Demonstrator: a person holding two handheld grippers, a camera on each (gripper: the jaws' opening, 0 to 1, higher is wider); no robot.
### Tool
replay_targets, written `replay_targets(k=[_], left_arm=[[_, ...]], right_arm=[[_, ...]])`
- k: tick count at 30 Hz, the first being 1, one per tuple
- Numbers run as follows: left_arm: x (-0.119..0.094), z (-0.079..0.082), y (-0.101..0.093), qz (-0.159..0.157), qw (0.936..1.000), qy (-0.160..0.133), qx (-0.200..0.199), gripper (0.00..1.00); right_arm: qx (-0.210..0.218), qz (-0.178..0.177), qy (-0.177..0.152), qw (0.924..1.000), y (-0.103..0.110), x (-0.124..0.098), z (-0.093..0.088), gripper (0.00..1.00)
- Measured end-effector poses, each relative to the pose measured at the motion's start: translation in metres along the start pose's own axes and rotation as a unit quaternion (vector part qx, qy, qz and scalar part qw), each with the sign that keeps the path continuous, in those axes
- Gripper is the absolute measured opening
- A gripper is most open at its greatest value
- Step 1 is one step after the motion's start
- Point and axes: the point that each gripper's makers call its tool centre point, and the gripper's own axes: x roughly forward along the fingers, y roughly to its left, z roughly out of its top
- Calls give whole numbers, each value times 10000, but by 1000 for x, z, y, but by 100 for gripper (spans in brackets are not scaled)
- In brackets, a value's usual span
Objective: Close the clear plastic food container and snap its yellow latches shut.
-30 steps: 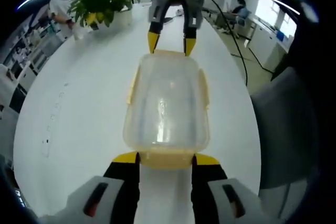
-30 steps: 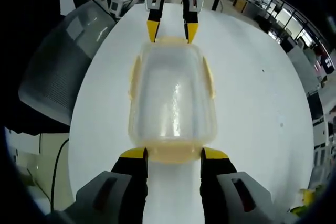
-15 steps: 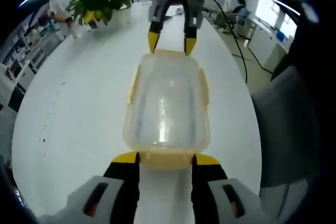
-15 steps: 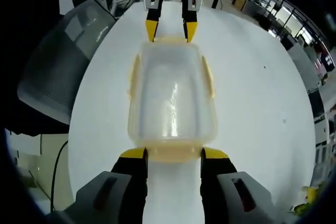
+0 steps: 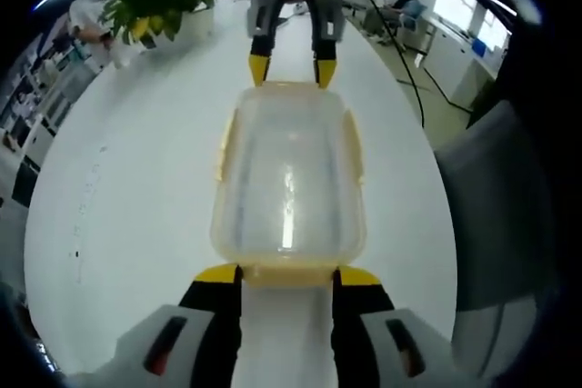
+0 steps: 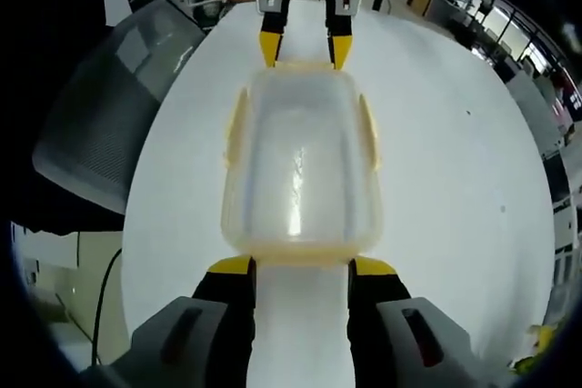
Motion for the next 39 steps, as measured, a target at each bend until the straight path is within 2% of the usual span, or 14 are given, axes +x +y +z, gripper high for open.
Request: replay_targets(k=[8,12,15,19,22,26,27,31,34,36,37,39], left_arm=[[0,-3,-1,-26,10000,-10,-30,34],[-1,-4,-1,-31,9999,-108,-55,34],[-1,-5,0,-24,9999,-94,-45,35],[-2,-9,0,0,10000,-20,9,36],[-3,-8,0,11,9999,-103,-83,35],[-5,-6,0,3,9997,-186,-183,35],[-6,-6,0,-8,9995,-210,-239,35],[-9,-6,-1,-34,9984,-305,-485,35],[-12,-7,-1,-36,9956,-417,-835,35],[-13,-9,0,-18,9921,-471,-1166,36],[-13,-14,-3,-71,9849,-398,-1685,37],[-15,-10,2,68,9804,-734,-1825,36]], right_arm=[[221,-87,4,9997,0,-2,-2,37],[362,-253,-52,9990,-6,-2,-3,50],[412,-260,-46,9988,-6,-5,-7,44],[532,-232,-47,9983,-4,-6,-10,44],[871,-165,-292,9956,-1,-9,-4,44],[1042,-200,-377,9936,-2,-16,-2,43],[1187,-141,-538,9914,0,-18,3,43],[1714,-174,-820,9816,-5,-25,8,43],[1922,-214,-889,9771,-7,-27,9,42],[2169,-215,-973,9711,-4,-29,12,41],[2270,-227,-1024,9682,-4,-30,13,40],[2602,-357,-1215,9572,-7,-33,17,38]])
